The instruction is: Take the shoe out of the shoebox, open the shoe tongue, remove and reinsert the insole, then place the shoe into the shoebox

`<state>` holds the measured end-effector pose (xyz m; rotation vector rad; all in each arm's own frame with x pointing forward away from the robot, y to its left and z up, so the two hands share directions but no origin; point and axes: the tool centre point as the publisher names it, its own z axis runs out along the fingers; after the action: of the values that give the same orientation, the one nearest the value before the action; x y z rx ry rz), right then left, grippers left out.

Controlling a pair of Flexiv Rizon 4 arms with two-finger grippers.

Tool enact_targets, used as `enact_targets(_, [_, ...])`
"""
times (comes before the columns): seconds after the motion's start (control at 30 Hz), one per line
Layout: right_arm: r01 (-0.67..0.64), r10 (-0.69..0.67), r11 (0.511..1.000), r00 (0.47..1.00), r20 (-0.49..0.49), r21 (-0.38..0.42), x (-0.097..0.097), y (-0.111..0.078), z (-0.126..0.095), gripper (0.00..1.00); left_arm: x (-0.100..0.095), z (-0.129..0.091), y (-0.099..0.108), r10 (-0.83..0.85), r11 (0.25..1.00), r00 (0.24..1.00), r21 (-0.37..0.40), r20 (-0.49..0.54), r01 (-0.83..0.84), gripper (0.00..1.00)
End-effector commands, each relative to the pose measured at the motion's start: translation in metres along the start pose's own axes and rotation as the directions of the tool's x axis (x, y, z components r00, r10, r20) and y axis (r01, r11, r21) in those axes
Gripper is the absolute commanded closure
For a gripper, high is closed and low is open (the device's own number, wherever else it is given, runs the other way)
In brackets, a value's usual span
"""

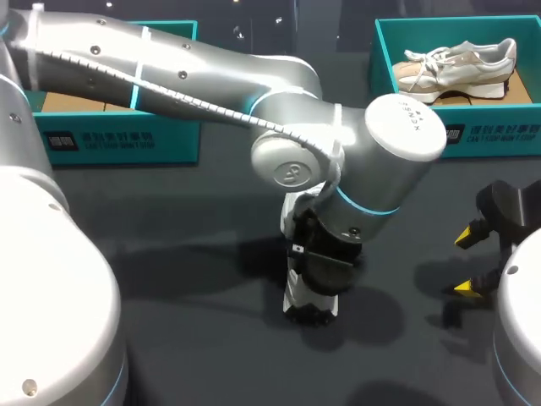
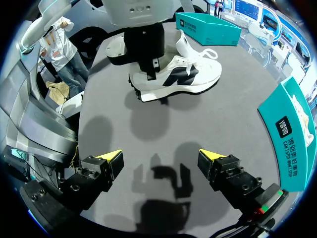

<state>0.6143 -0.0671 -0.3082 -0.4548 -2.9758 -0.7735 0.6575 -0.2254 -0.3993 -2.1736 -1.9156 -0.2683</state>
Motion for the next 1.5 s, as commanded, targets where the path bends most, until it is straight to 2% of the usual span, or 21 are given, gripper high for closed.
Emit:
enact_targets(0.03, [0.0, 0.0, 1.0, 1.0, 0.004, 0.001, 0.002, -0.001, 0.0, 0.0, -0.007, 0.017, 0.009, -0.013, 1.0, 1.0, 0.028, 0.017, 0.013, 1.0])
enact_targets(0.17, [0.0, 0.0, 1.0, 1.0, 0.004, 0.001, 0.002, -0.001, 0.0, 0.0, -0.006, 0.011, 0.011, -0.036, 0.998, 0.994, 0.06, 0.1, 0.03, 1.0])
enact_targets(0.33, [0.0, 0.0, 1.0, 1.0, 0.004, 0.001, 0.002, -0.001, 0.0, 0.0, 0.003, -0.015, 0.01, -0.046, 0.997, 0.975, 0.076, 0.219, 0.03, 1.0])
enact_targets(0.47, [0.0, 0.0, 1.0, 1.0, 0.004, 0.001, 0.002, -0.001, 0.0, 0.0, 0.005, -0.033, 0.002, -0.011, 0.995, 0.959, 0.097, 0.282, -0.017, 1.0])
enact_targets(0.57, [0.0, 0.0, 1.0, 1.0, 0.004, 0.001, 0.002, -0.001, 0.0, 0.0, 0.001, -0.039, -0.007, 0.015, 0.992, 0.949, 0.114, 0.314, -0.053, 1.0])
enact_targets(0.87, [0.0, 0.0, 1.0, 1.0, 0.004, 0.001, 0.002, -0.001, 0.0, 0.0, -0.017, -0.014, -0.019, 0.045, 0.979, 0.957, 0.18, 0.286, -0.1, 1.0])
enact_targets(1.0, [0.0, 0.0, 1.0, 1.0, 0.004, 0.001, 0.002, -0.001, 0.0, 0.0, -0.022, 0.001, -0.013, 0.031, 0.978, 0.959, 0.189, 0.28, -0.087, 1.0])
enact_targets(1.13, [0.0, 0.0, 1.0, 1.0, 0.004, 0.001, 0.002, -0.001, 0.0, 0.0, -0.019, 0.007, -0.003, 0.0, 0.983, 0.959, 0.175, 0.284, -0.052, 1.0])
enact_targets(1.33, [0.0, 0.0, 1.0, 1.0, 0.004, 0.001, 0.002, -0.001, 0.0, 0.0, -0.009, -0.003, 0.01, -0.033, 0.991, 0.949, 0.135, 0.315, -0.01, 1.0])
enact_targets(1.5, [0.0, 0.0, 1.0, 1.0, 0.004, 0.001, 0.002, -0.001, 0.0, 0.0, -0.001, -0.028, 0.012, -0.014, 0.996, 0.935, 0.089, 0.355, -0.019, 1.0])
